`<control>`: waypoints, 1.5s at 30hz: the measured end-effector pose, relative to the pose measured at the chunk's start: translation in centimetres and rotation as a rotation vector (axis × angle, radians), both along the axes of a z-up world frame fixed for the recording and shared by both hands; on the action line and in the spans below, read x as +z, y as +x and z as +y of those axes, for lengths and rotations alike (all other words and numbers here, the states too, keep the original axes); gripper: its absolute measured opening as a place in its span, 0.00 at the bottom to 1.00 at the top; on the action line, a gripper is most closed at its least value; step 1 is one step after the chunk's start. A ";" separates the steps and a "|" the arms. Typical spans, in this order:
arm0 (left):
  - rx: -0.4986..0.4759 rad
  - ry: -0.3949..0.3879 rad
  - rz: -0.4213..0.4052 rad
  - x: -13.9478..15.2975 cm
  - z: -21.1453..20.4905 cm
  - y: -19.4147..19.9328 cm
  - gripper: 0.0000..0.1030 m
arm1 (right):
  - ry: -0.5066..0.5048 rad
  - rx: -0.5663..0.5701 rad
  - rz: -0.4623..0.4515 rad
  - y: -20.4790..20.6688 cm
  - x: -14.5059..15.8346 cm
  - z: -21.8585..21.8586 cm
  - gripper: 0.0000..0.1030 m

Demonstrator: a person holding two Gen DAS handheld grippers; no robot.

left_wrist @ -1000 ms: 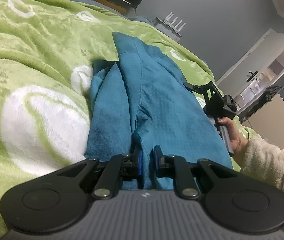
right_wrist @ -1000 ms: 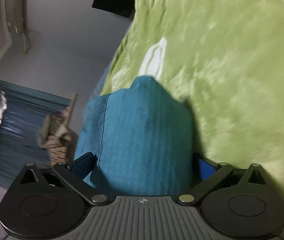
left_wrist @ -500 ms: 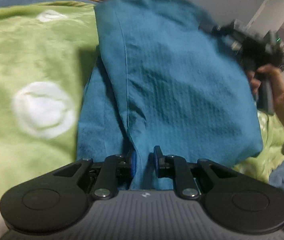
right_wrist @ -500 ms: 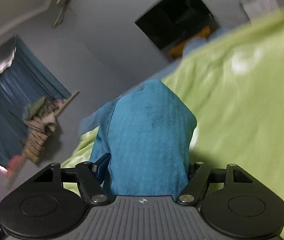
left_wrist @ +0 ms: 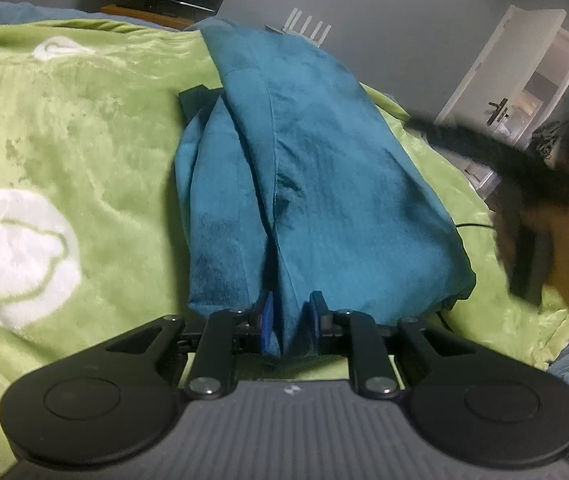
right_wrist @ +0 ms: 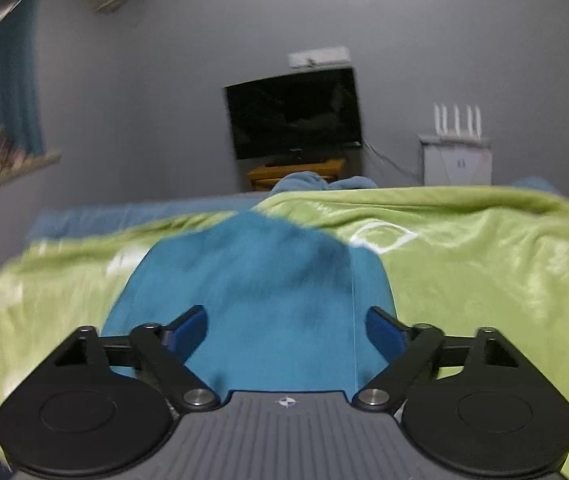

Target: Fold large clothes

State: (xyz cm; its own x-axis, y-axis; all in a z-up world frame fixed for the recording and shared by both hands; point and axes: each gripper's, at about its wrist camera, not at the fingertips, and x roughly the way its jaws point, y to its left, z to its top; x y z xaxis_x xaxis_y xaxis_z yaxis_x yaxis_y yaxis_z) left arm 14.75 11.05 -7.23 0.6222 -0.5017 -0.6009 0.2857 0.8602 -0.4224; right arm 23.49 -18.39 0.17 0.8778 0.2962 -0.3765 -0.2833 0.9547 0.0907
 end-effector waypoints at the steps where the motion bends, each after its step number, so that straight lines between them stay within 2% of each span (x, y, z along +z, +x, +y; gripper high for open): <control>1: -0.002 -0.001 -0.005 0.1 -0.2 0.1 0.13 | -0.023 0.011 -0.014 -1.4 -0.5 0.3 0.74; 3: -0.015 -0.001 -0.010 0.2 0.1 -0.3 0.13 | -0.051 0.049 -0.017 -4.0 -1.9 0.1 0.69; 5: -0.037 0.025 -0.004 0.0 -0.1 -0.7 0.13 | -0.108 0.069 0.050 -5.6 -3.6 0.3 0.64; 8: -0.053 0.090 0.016 -0.7 -0.6 -0.8 0.13 | -0.177 0.024 0.066 -7.8 -5.4 -0.6 0.64; 11: -0.051 0.093 0.011 -0.7 -0.7 -1.1 0.13 | -0.089 -0.037 0.144 -8.6 -5.7 -3.5 0.65; 13: -0.046 0.080 -0.005 -0.7 -0.4 -1.4 0.13 | -0.036 -0.066 0.126 -9.8 -5.2 -5.3 0.65; 16: -0.025 0.102 -0.023 -0.7 -0.3 -1.9 0.22 | -0.049 -0.060 0.115 -12.5 -5.2 -6.1 0.65; 19: -0.017 0.136 -0.038 -0.7 -0.6 -2.1 0.29 | -0.155 -0.080 0.157 -12.3 -6.5 -4.6 0.66; 20: -0.006 0.154 -0.045 -0.7 -0.7 -2.3 0.36 | -0.187 -0.087 0.172 -11.9 -7.1 -4.2 0.66; 21: 0.000 0.164 -0.049 -0.6 -0.7 -2.4 0.39 | -0.200 -0.092 0.183 -11.6 -7.6 -4.0 0.66; 23: 0.003 0.166 -0.051 -0.7 -0.6 -2.4 0.39 | -0.205 -0.098 0.175 -11.3 -8.0 -3.8 0.64; 25: 0.003 0.167 -0.052 -0.8 -0.6 -2.3 0.39 | -0.250 -0.111 0.169 -9.9 -8.8 -3.3 0.60; 26: 0.001 0.171 -0.055 -0.8 -0.6 -2.3 0.39 | -0.261 -0.115 0.162 -9.5 -9.0 -3.2 0.52; 27: -0.002 0.174 -0.058 -0.9 -0.6 -2.3 0.39 | -0.249 -0.092 0.155 -9.3 -9.1 -3.3 0.38; 30: -0.002 0.194 -0.062 -1.0 -0.8 -2.3 0.42 | -0.236 -0.086 0.090 -10.0 -8.9 -3.3 0.36; 34: -0.009 0.205 -0.051 -1.3 -1.2 -1.9 0.46 | -0.155 -0.104 0.194 -9.0 -9.7 -4.7 0.37; 37: -0.001 0.212 -0.052 -1.3 -1.2 -1.8 0.47 | -0.107 -0.063 0.192 -10.1 -8.6 -5.2 0.42; 38: -0.001 0.211 -0.054 -1.3 -1.2 -1.7 0.47 | -0.099 -0.036 0.170 -10.9 -7.9 -5.2 0.46; 40: 0.000 0.215 -0.056 -1.2 -1.3 -1.8 0.47 | -0.095 0.026 0.115 -12.3 -6.4 -5.0 0.47; 43: -0.002 0.245 -0.073 -0.9 -1.6 -2.1 0.47 | -0.033 0.029 0.031 -13.1 -4.1 -4.4 0.51; 45: -0.006 0.278 -0.092 -0.6 -2.2 -2.5 0.47 | -0.054 0.007 0.034 -11.5 -2.8 -2.9 0.52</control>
State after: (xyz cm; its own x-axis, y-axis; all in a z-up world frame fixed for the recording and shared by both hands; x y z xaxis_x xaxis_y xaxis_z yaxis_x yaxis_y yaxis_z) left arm 12.24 8.89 -7.85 0.6783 -0.3294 -0.6569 0.3169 0.9376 -0.1429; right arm 12.01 -21.25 -2.66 0.8622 0.2807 -0.4217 -0.2874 0.9565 0.0491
